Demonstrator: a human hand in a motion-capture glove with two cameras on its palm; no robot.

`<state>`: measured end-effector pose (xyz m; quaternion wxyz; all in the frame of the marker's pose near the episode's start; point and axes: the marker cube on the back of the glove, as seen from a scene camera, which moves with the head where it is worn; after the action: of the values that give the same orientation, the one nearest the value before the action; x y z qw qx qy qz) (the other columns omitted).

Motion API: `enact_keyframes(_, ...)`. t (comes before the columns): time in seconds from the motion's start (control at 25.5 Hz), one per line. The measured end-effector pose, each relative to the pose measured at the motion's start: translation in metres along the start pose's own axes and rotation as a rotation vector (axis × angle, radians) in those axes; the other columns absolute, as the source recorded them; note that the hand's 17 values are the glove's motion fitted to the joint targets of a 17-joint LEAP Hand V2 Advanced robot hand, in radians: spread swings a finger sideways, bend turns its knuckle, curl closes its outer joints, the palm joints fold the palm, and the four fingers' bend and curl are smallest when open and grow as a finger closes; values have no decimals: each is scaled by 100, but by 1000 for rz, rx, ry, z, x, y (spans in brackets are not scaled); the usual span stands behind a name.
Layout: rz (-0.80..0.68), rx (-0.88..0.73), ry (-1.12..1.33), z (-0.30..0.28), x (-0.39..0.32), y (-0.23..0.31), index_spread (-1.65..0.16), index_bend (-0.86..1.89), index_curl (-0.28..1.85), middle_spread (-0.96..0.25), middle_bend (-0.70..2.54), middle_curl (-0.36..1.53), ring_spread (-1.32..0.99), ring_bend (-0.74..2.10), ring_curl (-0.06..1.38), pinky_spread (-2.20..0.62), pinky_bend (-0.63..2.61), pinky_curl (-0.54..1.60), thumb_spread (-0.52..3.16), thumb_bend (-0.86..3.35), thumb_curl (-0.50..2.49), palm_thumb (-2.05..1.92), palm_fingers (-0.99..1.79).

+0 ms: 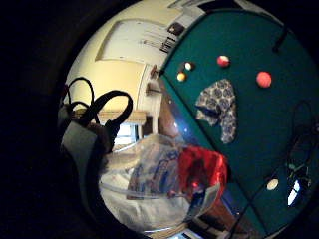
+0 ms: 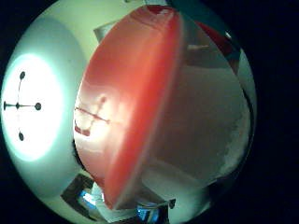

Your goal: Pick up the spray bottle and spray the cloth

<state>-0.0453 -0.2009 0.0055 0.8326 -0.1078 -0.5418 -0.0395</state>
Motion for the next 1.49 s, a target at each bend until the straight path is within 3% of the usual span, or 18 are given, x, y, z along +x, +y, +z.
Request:
enact_keyframes(0.39, 356, -190, -56, 51, 72, -39, -25, 23, 54, -17, 62, 57, -20, 77, 48, -29, 56, 42, 67, -2, 72, 86, 135)
enact_keyframes(0.82, 793, -328, -34, 99, 157, -35, -25, 22, 57, -17, 62, 57, -20, 77, 48, -28, 56, 42, 66, -3, 74, 86, 136)
enact_keyframes(1.49, 1119, -426, -40, 102, 211, -19, -26, 20, 60, -17, 61, 58, -20, 77, 48, -28, 57, 42, 67, -3, 77, 84, 136)
